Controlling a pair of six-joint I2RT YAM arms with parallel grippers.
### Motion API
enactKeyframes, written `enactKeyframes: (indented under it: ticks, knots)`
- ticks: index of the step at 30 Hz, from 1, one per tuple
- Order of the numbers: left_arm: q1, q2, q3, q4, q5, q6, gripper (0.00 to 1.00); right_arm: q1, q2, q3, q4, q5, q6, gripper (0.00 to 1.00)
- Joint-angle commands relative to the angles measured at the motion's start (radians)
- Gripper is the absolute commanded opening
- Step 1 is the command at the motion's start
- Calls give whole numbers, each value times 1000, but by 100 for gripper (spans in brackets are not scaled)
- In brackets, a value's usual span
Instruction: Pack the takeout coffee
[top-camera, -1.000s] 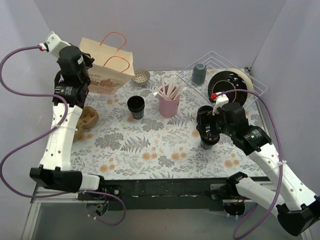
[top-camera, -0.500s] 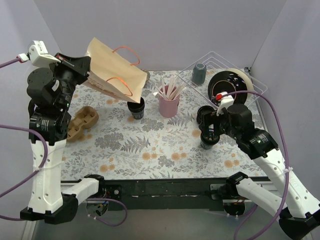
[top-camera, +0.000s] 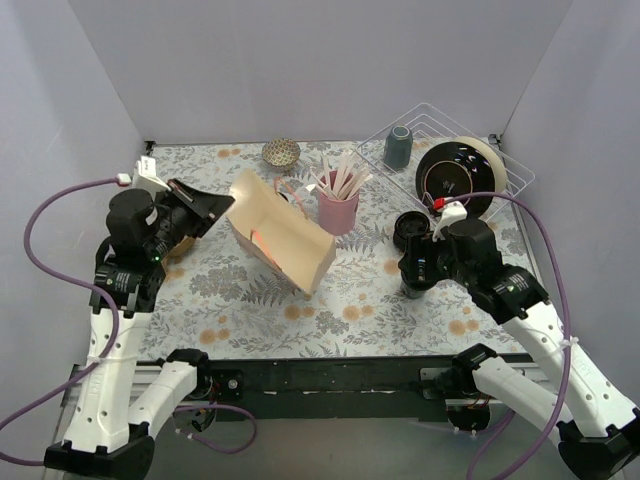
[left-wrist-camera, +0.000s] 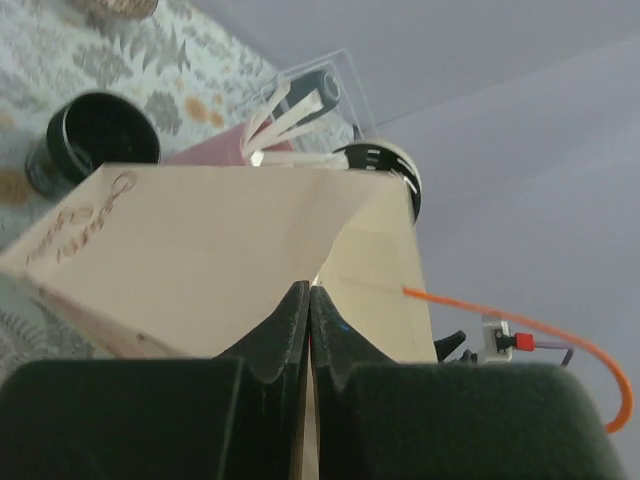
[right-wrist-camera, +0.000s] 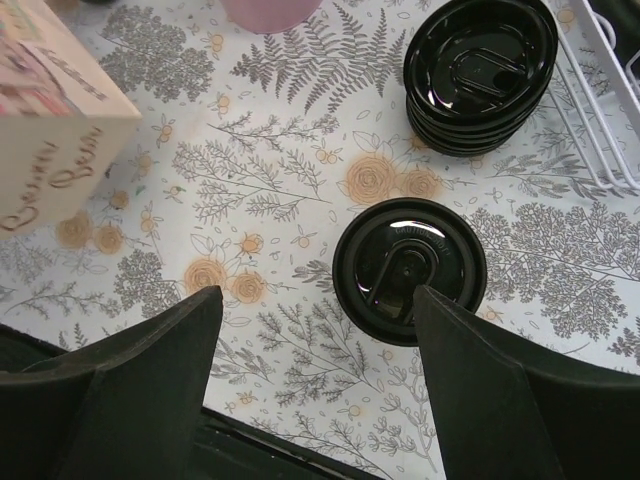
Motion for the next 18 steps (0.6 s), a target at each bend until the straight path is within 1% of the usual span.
enactKeyframes:
  ticks: [1,4,6,7,8,9,10,12,15,18]
  knots:
    - [1,-54,-112,-58,56,-48,0,-2,-30,21,25,-56,32,84]
    - [1,-61,-167,-109,-24,-33,0,-2,-32,47,19,-73,32,84]
    - [1,-63,-205,-123,-27,-16,0,-2,-33,59,30,-100,47,83]
    - [1,-63,-216,-126,-39,-16,0,-2,-38,64,39,-132,81,82]
    - [1,-67,-234,-132,-46,-16,0,-2,-38,64,74,-160,99,81]
    - [1,-69,-241,-136,-47,-27,0,-2,-38,64,94,-232,118,80]
    - [1,-74,-245,-133,-41,-30,0,-1,-38,59,118,-269,162,79]
    - [1,-80,-242,-127,-9,-44,0,-1,-35,55,177,-339,198,76]
    - [1,-87,-213,-127,5,-61,0,1,-38,52,217,-387,236,75]
    - [1,-97,-201,-141,7,-114,0,10,-46,55,232,-403,262,75]
